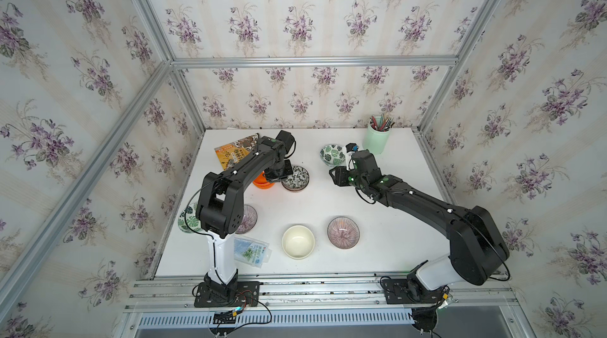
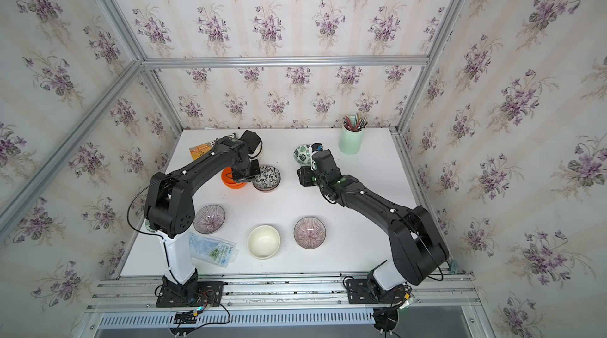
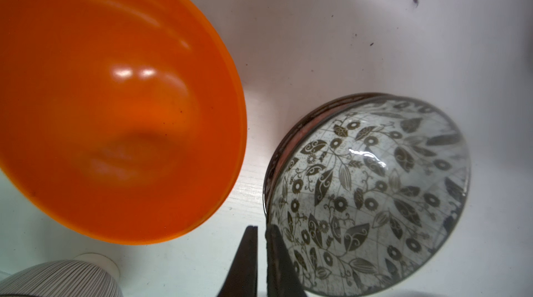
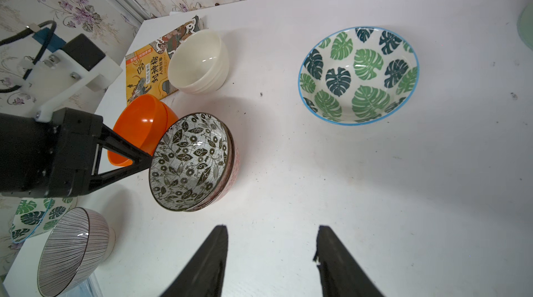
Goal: Stack the bowls
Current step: Place the bowl on the bowl.
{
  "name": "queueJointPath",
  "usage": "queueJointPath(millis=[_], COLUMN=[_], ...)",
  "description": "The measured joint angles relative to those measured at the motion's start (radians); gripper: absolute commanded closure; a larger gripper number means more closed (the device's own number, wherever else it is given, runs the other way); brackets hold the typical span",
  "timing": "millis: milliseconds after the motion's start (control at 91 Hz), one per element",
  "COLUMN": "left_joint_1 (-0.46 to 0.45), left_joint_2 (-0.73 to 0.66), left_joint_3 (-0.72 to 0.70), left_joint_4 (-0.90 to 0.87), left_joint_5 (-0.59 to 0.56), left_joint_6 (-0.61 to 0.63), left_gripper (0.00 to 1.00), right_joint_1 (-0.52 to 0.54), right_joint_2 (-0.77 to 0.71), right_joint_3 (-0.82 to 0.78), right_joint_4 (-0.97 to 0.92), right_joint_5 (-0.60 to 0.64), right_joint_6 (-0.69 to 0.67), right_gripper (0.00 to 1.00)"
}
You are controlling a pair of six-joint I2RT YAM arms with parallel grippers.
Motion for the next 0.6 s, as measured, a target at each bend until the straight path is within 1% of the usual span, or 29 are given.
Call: queueJointPath(millis=[143, 242, 319, 396, 517, 604], left_joint_1=[0.000, 0.000, 0.000, 0.000, 0.000, 0.000], left_joint_2=[0.016, -0.004, -0.043, -0.083, -0.127, -0.172], left_joint_3=[0.000, 0.000, 0.004, 0.020, 0.028, 0.006], left_joint_4=[0.002, 0.002, 0.000, 0.000, -0.005, -0.004], left_joint_5=[0.000, -0.003, -0.010, -0.019, -0.044, -0.074], left_joint_6=[0.000, 0.000, 0.000, 0.000, 0.006, 0.015], left_gripper=[0.86, 0.84, 0.82, 0.79, 0.71, 0.59], right_joint_1=[-0.005, -0.017, -0.047, -0.098, -0.166, -0.183], right_joint_2=[0.000, 0.001, 0.011, 0.043, 0.149, 0.233], right_joint_3=[-0.002, -0.004, -0.003, 0.011, 0.092, 0.160], right_joint_4=[0.000, 0.002, 0.008, 0.021, 0.034, 0.033], right_joint_5=[-0.004, -0.006, -0.011, -0.008, -0.004, -0.006], right_joint_6=[0.000, 0.000, 0.002, 0.019, 0.026, 0.026], right_gripper=[0.45, 0.45, 0.45, 0.45, 0.45, 0.45])
